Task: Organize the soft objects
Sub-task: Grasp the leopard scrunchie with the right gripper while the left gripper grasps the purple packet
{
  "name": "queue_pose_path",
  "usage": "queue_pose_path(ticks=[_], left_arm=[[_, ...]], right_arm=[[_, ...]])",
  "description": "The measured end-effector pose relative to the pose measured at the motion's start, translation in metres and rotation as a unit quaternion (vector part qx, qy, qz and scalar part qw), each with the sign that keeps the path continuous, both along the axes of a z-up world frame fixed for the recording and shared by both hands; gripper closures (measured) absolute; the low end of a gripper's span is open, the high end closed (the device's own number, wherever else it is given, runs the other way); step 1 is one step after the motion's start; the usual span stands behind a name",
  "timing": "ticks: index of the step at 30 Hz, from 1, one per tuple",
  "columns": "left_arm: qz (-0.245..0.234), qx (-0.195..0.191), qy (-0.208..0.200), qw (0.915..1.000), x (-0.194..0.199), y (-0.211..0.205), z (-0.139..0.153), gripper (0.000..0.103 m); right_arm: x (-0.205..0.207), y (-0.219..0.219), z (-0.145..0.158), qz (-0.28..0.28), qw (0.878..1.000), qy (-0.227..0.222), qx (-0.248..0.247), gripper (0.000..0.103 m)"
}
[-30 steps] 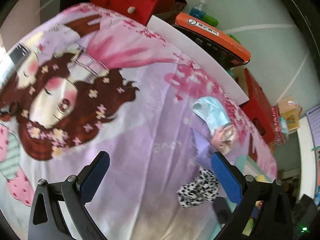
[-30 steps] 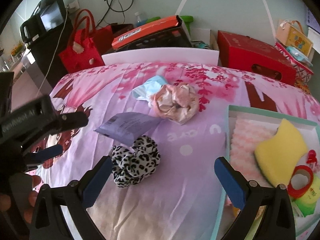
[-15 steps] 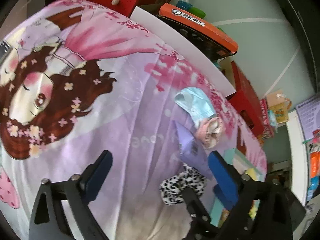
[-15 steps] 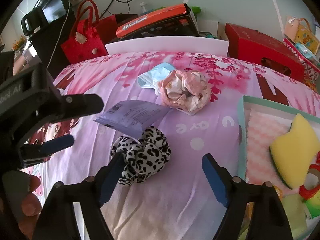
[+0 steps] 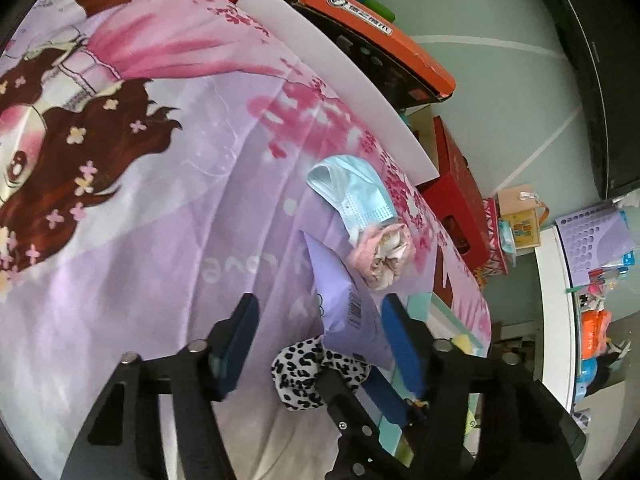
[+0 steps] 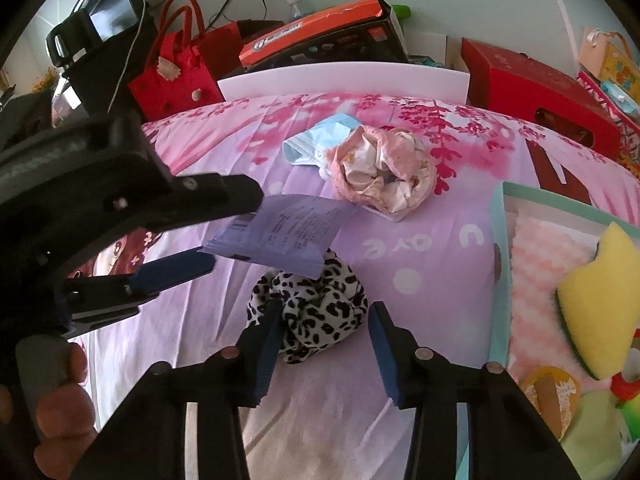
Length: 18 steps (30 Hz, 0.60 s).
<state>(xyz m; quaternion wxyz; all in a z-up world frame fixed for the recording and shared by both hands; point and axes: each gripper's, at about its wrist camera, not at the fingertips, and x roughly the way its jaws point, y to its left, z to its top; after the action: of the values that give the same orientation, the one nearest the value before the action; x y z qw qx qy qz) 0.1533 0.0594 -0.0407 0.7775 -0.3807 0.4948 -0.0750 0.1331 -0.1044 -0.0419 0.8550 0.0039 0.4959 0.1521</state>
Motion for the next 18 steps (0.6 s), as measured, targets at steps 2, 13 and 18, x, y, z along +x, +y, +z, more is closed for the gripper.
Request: queue_pose_path(ticks=[2, 13, 18], left_arm=[[-0.005, -0.01, 0.003, 0.9999, 0.0007, -0.0018, -0.0029, 0.055], [-0.019, -0.04, -0.006, 0.999, -0.0015, -0.0106, -0.0029, 0.086], [-0.006, -0.034, -0.015, 0.9993, -0.0048, -0.0051, 0.0034, 0.087]], right_arm=[[-0.0001, 0.0004, -0.0005, 0.001, 1.0, 0.001, 0.002, 0.059], [-0.0004, -0.0012, -0.0004, -0.001, 1.0, 0.005, 0.007, 0.061], [0.0001, -0.001, 0.0007, 0.001, 1.0, 0.005, 0.01, 0.067]])
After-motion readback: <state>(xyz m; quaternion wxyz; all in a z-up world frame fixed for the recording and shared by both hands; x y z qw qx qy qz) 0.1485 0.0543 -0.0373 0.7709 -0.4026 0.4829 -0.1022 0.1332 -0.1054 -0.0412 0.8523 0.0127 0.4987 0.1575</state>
